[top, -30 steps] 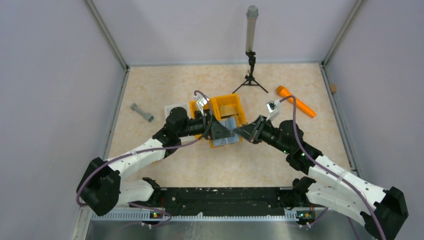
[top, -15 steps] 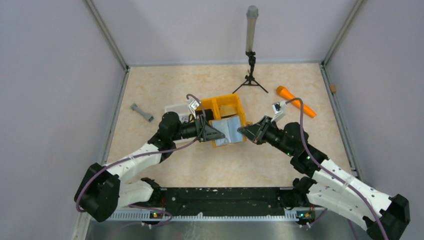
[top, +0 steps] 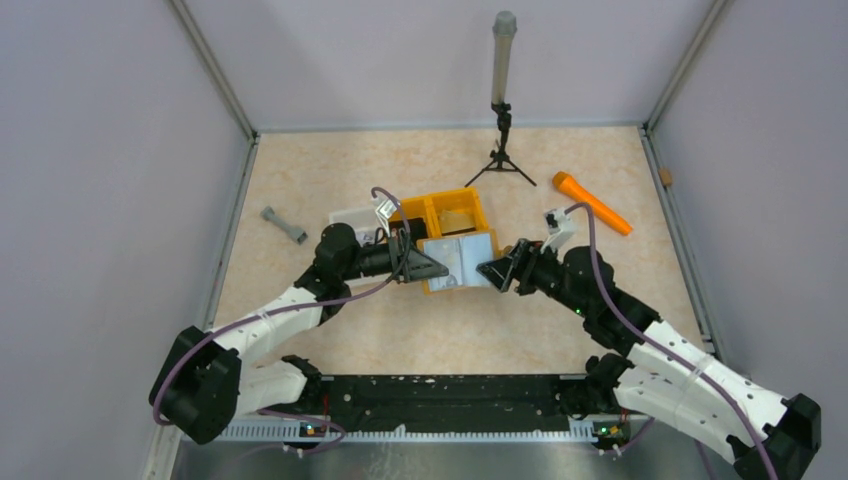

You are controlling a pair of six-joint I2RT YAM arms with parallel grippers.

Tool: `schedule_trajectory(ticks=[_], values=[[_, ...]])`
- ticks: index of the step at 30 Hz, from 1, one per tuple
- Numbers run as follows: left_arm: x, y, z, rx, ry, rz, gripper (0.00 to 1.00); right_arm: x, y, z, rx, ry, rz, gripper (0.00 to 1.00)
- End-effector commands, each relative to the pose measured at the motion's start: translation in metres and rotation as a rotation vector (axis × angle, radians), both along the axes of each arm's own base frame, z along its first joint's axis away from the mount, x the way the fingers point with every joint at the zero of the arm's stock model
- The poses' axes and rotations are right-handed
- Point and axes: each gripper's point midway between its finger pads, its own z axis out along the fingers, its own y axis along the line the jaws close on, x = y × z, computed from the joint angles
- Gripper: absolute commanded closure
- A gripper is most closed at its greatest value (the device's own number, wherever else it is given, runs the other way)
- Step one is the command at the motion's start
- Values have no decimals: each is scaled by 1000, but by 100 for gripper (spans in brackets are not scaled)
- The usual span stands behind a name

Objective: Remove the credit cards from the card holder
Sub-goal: Remove the credit card from the card holder.

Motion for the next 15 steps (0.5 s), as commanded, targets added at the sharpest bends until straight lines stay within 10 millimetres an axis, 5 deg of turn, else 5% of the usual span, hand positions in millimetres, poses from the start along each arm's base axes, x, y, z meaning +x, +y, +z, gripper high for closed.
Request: schedule_trajectory(ticks=[1, 8, 12, 15], values=[[-1, 0, 17, -54, -83, -21, 94, 3, 1, 34, -2, -86, 21, 31], [-3, 1, 19, -57, -89, -21, 94, 24, -46, 26, -257, -65, -185, 32], [-3, 1, 19, -55, -93, -19, 94, 12, -21, 47, -146, -126, -50, 33], [-3, 1, 19, -54, -90, -20, 94, -1, -1, 64, -22, -171, 60, 20]])
